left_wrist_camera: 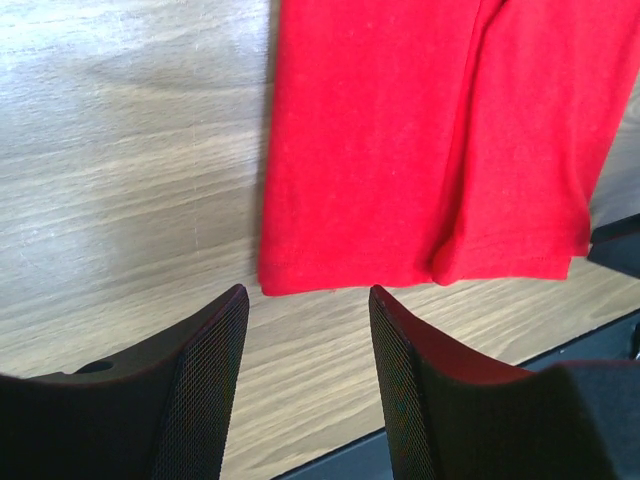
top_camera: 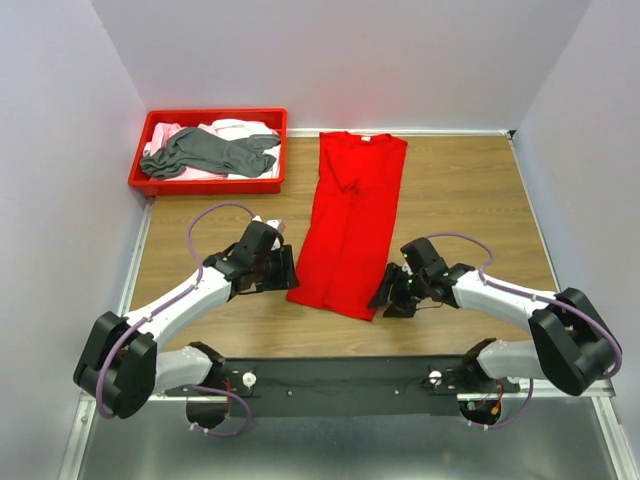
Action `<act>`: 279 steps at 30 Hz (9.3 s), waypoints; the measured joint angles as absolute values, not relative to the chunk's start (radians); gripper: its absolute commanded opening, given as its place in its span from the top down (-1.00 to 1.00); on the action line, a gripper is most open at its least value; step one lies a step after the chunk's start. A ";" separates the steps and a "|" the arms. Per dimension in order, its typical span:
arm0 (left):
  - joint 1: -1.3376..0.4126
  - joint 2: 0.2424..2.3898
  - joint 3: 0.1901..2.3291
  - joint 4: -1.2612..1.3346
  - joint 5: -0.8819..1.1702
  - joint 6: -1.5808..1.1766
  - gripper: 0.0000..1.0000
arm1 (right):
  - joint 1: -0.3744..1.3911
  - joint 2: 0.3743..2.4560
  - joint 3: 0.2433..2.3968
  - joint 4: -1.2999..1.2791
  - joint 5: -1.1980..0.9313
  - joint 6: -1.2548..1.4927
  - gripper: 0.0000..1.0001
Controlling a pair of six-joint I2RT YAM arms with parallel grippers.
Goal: Fold and stack the t-shirts
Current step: Fold the tshirt
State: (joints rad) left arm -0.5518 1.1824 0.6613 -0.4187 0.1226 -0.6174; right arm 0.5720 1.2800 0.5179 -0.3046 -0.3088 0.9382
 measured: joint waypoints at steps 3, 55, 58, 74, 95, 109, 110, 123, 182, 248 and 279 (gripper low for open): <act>-0.552 1.183 0.661 -0.413 0.121 -0.619 -0.21 | 0.590 1.309 0.515 -0.252 -0.324 0.973 -0.08; -0.682 1.462 0.751 -0.437 0.036 -0.659 0.22 | 0.603 1.286 0.442 -0.171 -0.304 0.965 0.99; -0.715 1.483 0.767 -0.434 0.033 -0.672 0.26 | 0.603 1.282 0.442 -0.174 -0.304 0.960 0.99; -0.857 1.367 0.720 -0.565 -0.008 -0.786 1.00 | 0.614 1.173 0.451 -0.337 -0.312 0.881 0.99; -0.701 1.353 0.944 -0.536 0.045 -0.762 1.00 | 0.625 1.295 1.016 -0.743 0.138 0.720 0.99; -0.540 1.584 1.053 -0.358 0.037 -0.613 1.00 | 0.456 1.653 1.252 -0.520 0.144 0.480 0.99; -0.534 1.586 1.053 -0.354 0.037 -0.612 1.00 | 0.454 1.670 1.266 -0.507 0.137 0.470 0.99; -0.478 1.657 1.063 -0.293 0.027 -0.593 1.00 | 0.437 1.831 1.304 -0.416 0.086 0.417 0.99; -0.677 1.607 0.765 -0.010 0.081 -0.640 0.55 | 0.442 2.075 1.571 -0.202 -0.154 0.385 0.77; -0.506 0.994 0.427 -0.058 0.217 -0.809 0.74 | 0.515 1.929 0.545 0.806 -0.883 0.986 0.92; -0.340 1.797 0.811 0.297 0.296 -0.774 0.68 | 0.136 2.008 0.787 0.635 -0.695 0.934 0.87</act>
